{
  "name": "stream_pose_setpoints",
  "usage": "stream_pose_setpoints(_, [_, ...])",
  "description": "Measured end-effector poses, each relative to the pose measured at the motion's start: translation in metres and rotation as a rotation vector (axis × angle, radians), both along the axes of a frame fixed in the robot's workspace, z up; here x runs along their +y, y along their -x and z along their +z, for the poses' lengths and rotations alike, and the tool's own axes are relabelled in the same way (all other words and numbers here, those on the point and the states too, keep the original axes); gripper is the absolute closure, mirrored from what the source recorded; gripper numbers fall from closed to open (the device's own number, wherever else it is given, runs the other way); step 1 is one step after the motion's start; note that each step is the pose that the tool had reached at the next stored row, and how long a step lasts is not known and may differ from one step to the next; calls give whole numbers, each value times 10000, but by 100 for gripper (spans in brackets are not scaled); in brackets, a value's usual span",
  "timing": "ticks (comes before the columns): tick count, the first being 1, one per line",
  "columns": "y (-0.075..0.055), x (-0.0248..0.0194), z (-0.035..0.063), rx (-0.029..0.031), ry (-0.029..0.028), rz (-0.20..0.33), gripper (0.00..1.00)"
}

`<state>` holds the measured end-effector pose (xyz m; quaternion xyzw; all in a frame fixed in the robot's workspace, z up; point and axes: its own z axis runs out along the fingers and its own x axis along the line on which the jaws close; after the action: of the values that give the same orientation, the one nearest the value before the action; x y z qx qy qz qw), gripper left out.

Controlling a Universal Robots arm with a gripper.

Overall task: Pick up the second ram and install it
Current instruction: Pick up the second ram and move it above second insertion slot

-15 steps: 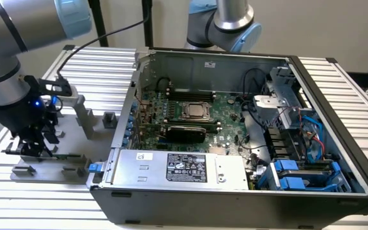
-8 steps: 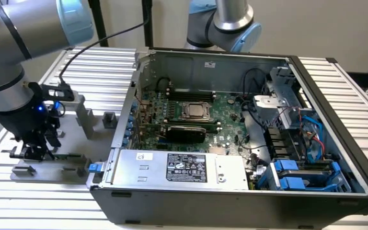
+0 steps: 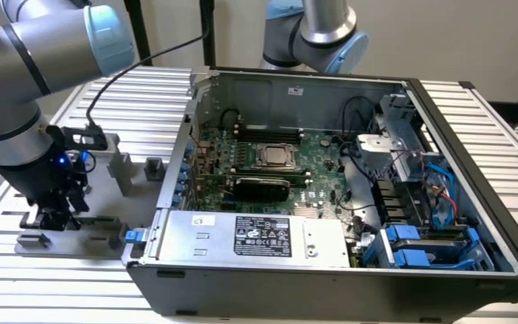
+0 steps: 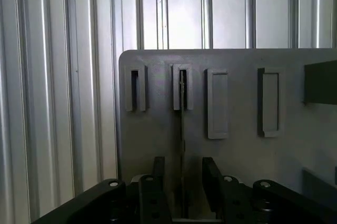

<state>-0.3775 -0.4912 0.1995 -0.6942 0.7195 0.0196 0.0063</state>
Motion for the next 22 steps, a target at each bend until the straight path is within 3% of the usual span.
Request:
stream_pose_setpoints(7, [0,0,-36,13,1,0,60])
stream_pose_setpoints(8, [0,0,-37,13,1,0,67])
stream_pose_setpoints(14, [-1,1,-36,11,-1,1,69])
stream_pose_setpoints(15, [0,2,-33,11,-1,0,76])
stream_pose_setpoints(22, [0,2,-23,13,0,0,79])
